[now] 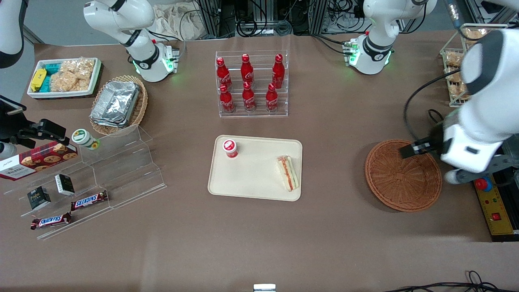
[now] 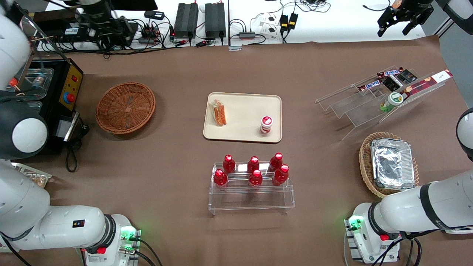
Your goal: Place sandwich from basket to tray
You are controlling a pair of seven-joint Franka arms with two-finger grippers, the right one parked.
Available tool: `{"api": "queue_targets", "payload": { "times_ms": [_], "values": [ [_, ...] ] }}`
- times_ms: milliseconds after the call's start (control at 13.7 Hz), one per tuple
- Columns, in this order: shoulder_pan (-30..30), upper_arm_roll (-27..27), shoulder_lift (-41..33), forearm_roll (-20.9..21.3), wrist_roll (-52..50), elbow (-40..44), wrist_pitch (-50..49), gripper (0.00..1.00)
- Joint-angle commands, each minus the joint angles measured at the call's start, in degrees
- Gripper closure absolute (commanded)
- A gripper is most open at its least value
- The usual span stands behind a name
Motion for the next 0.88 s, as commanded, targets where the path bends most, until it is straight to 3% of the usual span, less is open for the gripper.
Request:
{"api": "queue_targets", "payload": {
  "times_ms": [0,146,510,802],
  "values": [
    [-3.44,8.0,-8.3,-2.54,9.23,-8.63,0.36,0.0],
    [-6.09,12.67,-12.08,-2.55,13.11,-12.23,0.45,0.0],
    [-4.95,12.95,-21.57,-2.02,14.97,-23.65,5.01,0.0],
    [-4.77,12.6,-20.19,-1.67,14.54,-21.14,3.36,0.0]
  ]
}}
